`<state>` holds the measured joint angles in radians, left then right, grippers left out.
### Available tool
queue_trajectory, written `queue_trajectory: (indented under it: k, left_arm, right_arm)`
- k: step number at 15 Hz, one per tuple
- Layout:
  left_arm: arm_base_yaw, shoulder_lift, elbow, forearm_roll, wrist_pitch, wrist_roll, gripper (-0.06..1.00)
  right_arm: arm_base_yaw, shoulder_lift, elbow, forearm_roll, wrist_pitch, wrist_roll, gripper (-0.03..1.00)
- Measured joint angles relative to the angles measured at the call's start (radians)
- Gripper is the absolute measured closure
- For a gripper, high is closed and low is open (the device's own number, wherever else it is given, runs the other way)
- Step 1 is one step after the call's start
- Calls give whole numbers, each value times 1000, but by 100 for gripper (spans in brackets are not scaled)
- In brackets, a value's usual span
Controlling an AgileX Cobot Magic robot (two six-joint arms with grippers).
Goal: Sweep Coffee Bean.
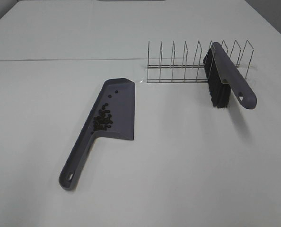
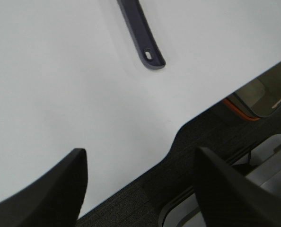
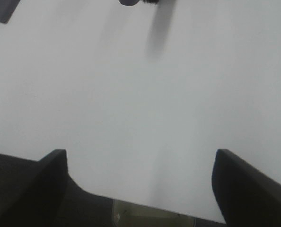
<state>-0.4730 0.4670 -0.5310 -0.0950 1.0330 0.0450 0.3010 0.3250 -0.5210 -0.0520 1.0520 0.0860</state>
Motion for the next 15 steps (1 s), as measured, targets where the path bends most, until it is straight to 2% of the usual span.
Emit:
queue_trajectory:
  k: [2,7,11,15]
  left_arm:
    - [0,-6,3,-46,-8,75,33]
    - [0,-8,21,-111,17,170,33]
    - [0,-9,21,-114,17,173,33]
    - [0,-10,21,-117,17,173,33]
  right_arm:
    - [0,-50,0,0,-4,-4,18]
    - [0,-169,8,-1,-3,-6,18]
    - [0,-169,17,0,4,-42,18]
    - [0,-169,17,45,4,-109,20]
